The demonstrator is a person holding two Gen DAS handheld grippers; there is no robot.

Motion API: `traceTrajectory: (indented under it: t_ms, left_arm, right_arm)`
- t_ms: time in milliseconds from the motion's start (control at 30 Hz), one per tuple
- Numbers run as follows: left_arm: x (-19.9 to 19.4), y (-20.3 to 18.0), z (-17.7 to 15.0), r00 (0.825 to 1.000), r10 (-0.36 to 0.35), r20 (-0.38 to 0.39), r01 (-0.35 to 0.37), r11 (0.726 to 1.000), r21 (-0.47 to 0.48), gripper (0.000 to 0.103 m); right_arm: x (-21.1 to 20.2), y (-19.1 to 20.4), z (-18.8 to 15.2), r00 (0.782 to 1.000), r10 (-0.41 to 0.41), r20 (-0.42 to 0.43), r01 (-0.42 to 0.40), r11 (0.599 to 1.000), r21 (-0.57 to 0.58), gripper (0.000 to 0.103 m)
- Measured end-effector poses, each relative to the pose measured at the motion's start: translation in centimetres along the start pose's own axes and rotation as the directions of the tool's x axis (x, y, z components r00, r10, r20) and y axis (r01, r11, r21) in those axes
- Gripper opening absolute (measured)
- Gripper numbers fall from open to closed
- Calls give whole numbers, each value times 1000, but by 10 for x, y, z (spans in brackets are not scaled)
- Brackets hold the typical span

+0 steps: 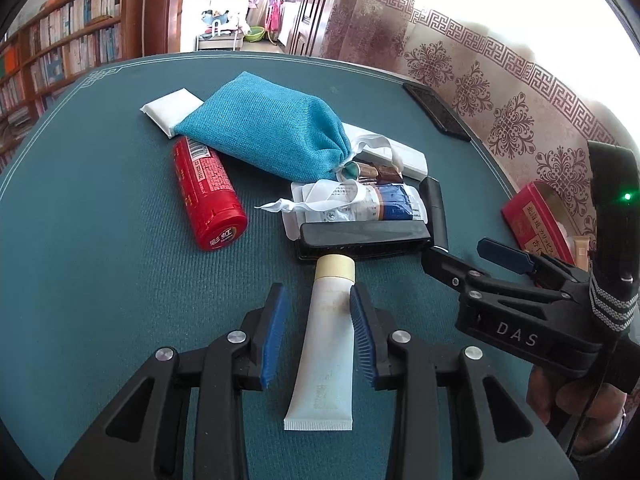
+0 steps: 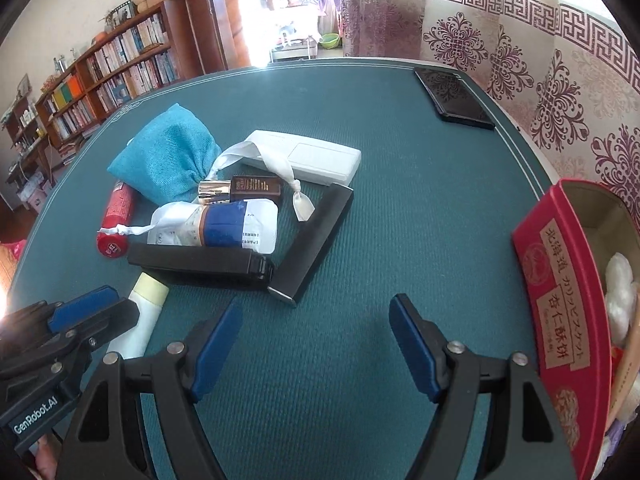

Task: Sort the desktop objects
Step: 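Grasp the cream tube with the left tool while the right tool grasps the black cylinder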

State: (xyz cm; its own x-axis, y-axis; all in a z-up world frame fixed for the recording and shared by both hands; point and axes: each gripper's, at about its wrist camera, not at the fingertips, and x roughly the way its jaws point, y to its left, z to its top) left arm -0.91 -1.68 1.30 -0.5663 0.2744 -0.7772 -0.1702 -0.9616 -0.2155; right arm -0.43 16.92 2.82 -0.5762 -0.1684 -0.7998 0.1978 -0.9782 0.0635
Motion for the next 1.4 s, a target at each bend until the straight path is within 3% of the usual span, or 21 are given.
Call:
traceTrajectory:
  t_ms: [67, 233, 400, 467, 700, 733, 867, 900, 967, 1133, 1233, 1400]
  left_arm:
    - [2, 2, -1, 1000, 1, -2, -1, 1000, -8, 49]
    - [5, 2, -1, 1000, -8, -13, 8, 1000, -9, 53]
    - [13, -8, -2, 999, 30, -30, -29, 999, 28, 57]
    - [16, -12, -1, 999, 34, -33, -32, 999, 39, 63]
    - [19, -21, -3, 996, 90, -13, -88, 991, 101, 64]
    - [19, -21, -4, 996, 92, -11, -90, 991, 101, 62]
    - [16, -17, -5, 996, 90, -4, -89, 992, 91, 30]
    - [16, -17, -5, 996, 89, -5, -88, 992, 89, 28]
    - [16, -18, -5, 996, 85, -3, -85, 993, 86, 28]
    - [12, -19, -6, 997, 78, 18, -79, 993, 89, 28]
    - [10, -19, -5, 997, 69, 29, -71, 994, 87, 28]
    - [4, -15, -6, 999, 33, 38, -35, 998, 61, 28]
  right_arm:
    - [6, 2, 5, 1000, -8, 6, 8, 1000, -14, 79]
    - [16, 2, 8, 998, -53, 22, 54, 998, -44, 70]
    - [14, -3, 5, 996, -79, 41, 80, 996, -29, 60]
    - [14, -6, 5, 996, -81, 43, 82, 997, -16, 59]
    - [19, -1, 15, 994, -101, 50, 104, 993, -56, 59]
    - [20, 0, 17, 993, -103, 52, 106, 992, -61, 59]
    - [23, 0, 20, 994, -96, 62, 99, 993, -61, 59]
    - [23, 0, 20, 994, -93, 64, 97, 993, -62, 58]
    - [23, 1, 19, 994, -79, 71, 84, 994, -72, 53]
    - [18, 17, 11, 993, -72, 93, 85, 987, -138, 22]
    - [15, 19, 6, 991, -82, 102, 96, 985, -146, 22]
    - [5, 6, 0, 996, -15, 84, 21, 997, -72, 22]
